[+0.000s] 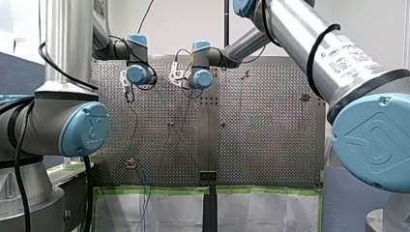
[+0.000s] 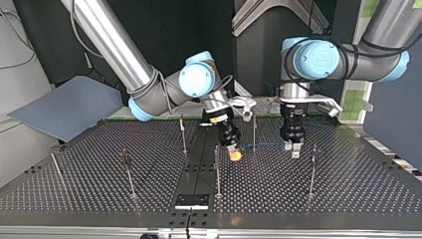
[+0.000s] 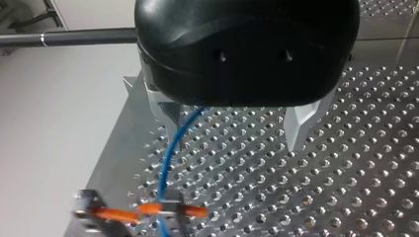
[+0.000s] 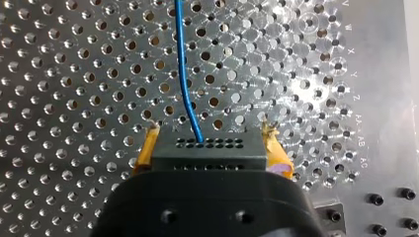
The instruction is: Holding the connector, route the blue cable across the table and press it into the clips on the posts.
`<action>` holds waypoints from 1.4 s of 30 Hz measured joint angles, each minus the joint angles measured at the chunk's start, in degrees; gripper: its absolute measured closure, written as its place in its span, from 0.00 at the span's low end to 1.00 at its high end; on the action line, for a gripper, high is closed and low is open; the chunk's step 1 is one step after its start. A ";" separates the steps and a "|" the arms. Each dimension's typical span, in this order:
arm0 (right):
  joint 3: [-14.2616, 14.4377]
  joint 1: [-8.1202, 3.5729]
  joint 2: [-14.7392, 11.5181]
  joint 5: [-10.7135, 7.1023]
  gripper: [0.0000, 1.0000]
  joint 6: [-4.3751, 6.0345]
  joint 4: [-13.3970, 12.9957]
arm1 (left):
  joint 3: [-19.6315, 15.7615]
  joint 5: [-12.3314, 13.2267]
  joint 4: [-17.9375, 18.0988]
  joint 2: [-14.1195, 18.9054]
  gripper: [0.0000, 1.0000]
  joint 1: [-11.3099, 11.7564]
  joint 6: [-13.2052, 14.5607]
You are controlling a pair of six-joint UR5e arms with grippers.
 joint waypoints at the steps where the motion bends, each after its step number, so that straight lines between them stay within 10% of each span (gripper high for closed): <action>1: 0.00 -0.02 0.00 -0.01 1.00 0.00 0.01 | 0.24 -0.18 0.27 -0.41 0.00 -0.09 0.01; 8: 0.00 -0.26 0.00 -0.06 1.00 0.01 0.09 | 0.96 -1.43 1.68 -3.07 0.13 -0.27 -0.29; 13: 0.00 -0.38 0.00 -0.06 1.00 0.00 0.17 | 0.97 -1.55 1.54 -3.32 0.82 -0.35 -0.94; 15: 0.00 -0.48 0.00 -0.06 1.00 0.00 0.24 | 0.98 -1.78 1.48 -3.33 0.82 -0.36 -1.31; 16: 0.00 -0.53 0.00 -0.06 1.00 0.00 0.29 | 0.98 -2.00 1.45 -3.33 1.00 -0.39 -1.50; 42: 6.63 -1.62 0.09 0.12 1.00 -0.54 1.35 | -8.69 -4.86 6.45 -3.69 1.00 -0.77 -3.33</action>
